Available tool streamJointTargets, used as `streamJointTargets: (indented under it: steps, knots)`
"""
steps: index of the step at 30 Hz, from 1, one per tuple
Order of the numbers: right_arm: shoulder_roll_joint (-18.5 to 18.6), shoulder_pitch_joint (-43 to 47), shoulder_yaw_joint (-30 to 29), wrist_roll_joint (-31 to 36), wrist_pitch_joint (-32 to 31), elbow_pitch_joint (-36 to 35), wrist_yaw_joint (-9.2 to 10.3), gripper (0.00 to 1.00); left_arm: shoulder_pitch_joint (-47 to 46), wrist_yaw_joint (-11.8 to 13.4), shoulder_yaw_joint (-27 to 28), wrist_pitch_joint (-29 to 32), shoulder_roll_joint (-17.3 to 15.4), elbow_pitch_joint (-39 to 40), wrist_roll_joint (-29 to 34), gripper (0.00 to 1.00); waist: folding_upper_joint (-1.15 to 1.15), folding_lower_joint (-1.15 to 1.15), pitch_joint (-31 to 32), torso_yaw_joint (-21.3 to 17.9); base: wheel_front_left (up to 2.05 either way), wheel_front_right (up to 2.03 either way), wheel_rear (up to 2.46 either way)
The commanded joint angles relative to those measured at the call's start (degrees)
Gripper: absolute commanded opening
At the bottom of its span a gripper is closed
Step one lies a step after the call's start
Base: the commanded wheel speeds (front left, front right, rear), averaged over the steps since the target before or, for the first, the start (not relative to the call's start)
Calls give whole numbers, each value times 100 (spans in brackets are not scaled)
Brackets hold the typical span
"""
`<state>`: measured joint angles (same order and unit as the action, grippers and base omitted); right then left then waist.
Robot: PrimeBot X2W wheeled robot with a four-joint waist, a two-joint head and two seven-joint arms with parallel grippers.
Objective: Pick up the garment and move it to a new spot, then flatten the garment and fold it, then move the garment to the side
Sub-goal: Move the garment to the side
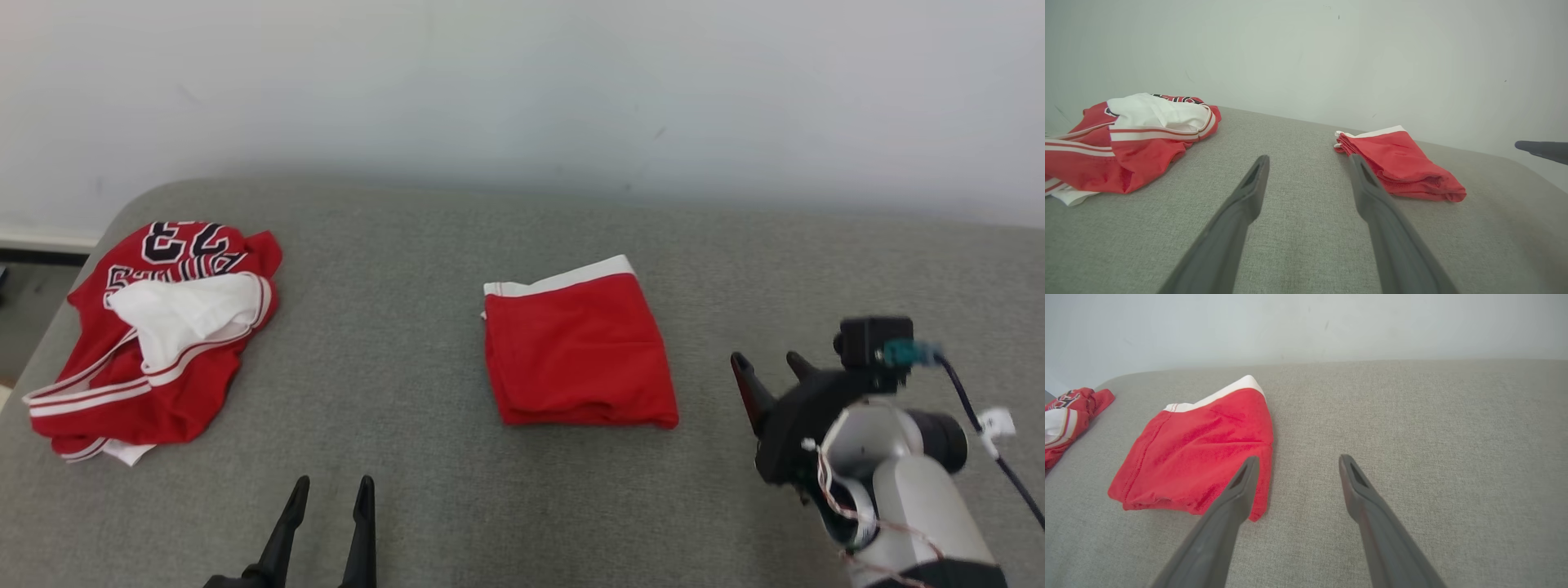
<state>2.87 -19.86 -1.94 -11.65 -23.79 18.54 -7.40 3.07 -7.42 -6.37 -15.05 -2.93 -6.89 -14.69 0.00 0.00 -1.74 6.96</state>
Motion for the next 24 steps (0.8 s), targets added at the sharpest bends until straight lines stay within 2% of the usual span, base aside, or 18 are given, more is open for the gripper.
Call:
streamJointTargets:
  steps: [1, 5, 9, 18, 24]
  knots:
    - [0, -55, -11, 52, -82, 47, -15, 100, -115, -8, -15, -23, 5, 0, -49, 100, 0, 0, -136, 164, 0, 0, 0]
    - [3, -785, -210, 274, -790, 400, -15, 100, -208, -8, -111, -23, 3, 4, -98, 100, 0, 0, -385, 452, 0, 0, 0]
    - [0, -1351, -410, 488, -1092, 958, -15, 100, -335, -8, -260, -23, 1, 7, -152, 100, 0, 0, -661, 774, 0, 0, 0]
    - [7, -2135, -905, 1044, -1040, 2252, -15, 100, -653, -8, -472, -23, 5, 24, -385, 100, 0, 0, -1135, 1341, 0, 0, 0]
    - [-3, -2284, -1037, 1112, -881, 3006, -15, 100, -693, -9, -470, -23, 5, 6, -457, 100, 0, 0, -1242, 1474, 0, 0, 0]
